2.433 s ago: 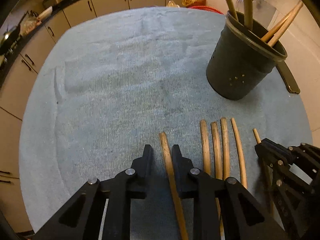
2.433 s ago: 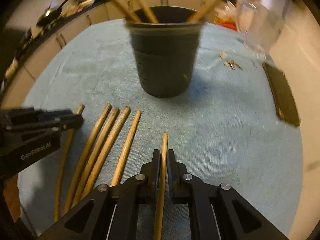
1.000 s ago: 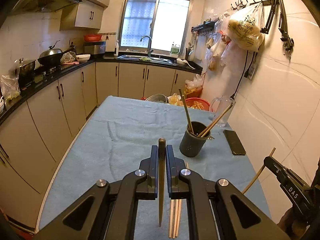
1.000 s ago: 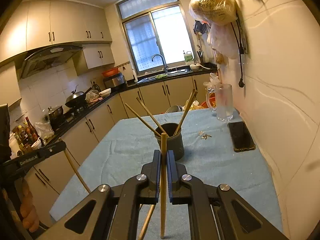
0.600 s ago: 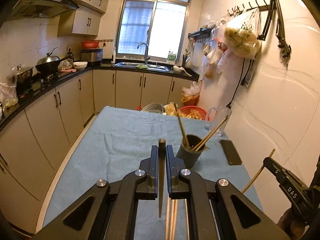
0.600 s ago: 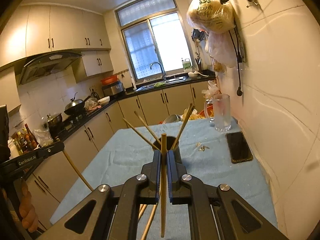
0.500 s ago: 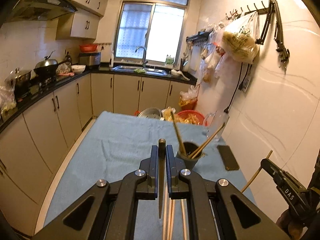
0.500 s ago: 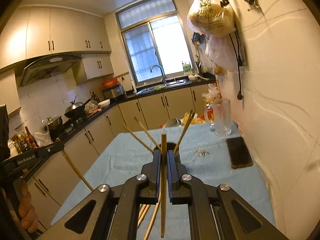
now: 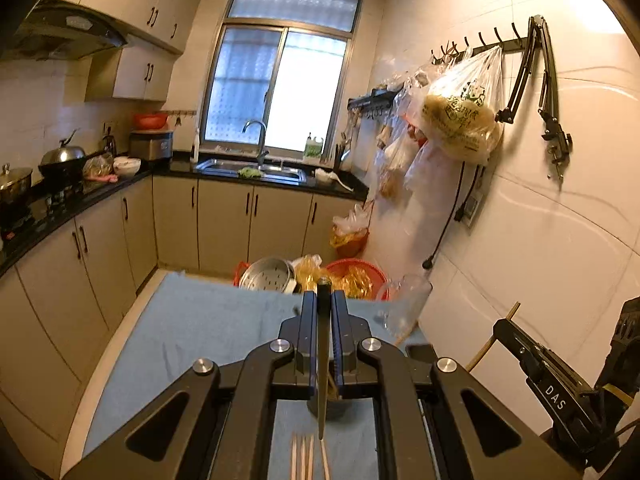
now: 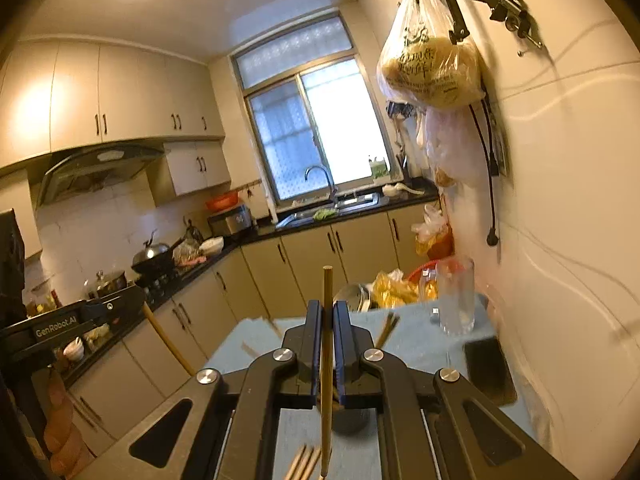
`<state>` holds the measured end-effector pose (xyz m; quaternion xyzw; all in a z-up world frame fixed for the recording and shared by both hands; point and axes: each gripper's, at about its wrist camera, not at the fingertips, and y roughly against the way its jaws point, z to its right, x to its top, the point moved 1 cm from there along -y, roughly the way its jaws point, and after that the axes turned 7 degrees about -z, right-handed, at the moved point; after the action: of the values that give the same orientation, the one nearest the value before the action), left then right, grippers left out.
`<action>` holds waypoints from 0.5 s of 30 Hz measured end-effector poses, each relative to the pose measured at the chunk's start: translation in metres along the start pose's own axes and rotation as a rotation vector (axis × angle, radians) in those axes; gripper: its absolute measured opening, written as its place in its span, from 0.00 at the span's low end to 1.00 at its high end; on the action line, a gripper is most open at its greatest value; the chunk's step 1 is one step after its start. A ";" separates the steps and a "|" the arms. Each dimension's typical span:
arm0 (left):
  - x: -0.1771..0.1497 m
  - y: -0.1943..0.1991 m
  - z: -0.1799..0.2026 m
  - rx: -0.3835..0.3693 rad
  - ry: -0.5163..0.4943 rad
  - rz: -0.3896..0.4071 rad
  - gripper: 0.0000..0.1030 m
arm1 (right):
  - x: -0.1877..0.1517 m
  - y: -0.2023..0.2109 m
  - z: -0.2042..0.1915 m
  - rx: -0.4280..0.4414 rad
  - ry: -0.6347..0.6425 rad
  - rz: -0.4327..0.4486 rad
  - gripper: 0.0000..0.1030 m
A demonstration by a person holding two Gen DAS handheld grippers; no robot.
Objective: Organize utensils
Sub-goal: 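Carry the chopstick over the cup and lower it inside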
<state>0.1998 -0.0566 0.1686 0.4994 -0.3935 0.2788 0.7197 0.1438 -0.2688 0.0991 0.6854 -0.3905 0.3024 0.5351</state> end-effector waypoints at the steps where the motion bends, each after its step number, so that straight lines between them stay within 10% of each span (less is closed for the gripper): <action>1: 0.004 -0.005 0.002 -0.002 0.002 0.000 0.07 | 0.005 -0.005 0.001 -0.001 0.002 0.005 0.07; 15: 0.024 -0.082 0.018 -0.011 -0.004 -0.010 0.07 | 0.036 -0.080 0.012 -0.022 -0.038 0.064 0.07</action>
<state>0.2727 -0.1015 0.1510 0.4980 -0.3939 0.2722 0.7230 0.2312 -0.2782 0.0868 0.6722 -0.4257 0.3018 0.5252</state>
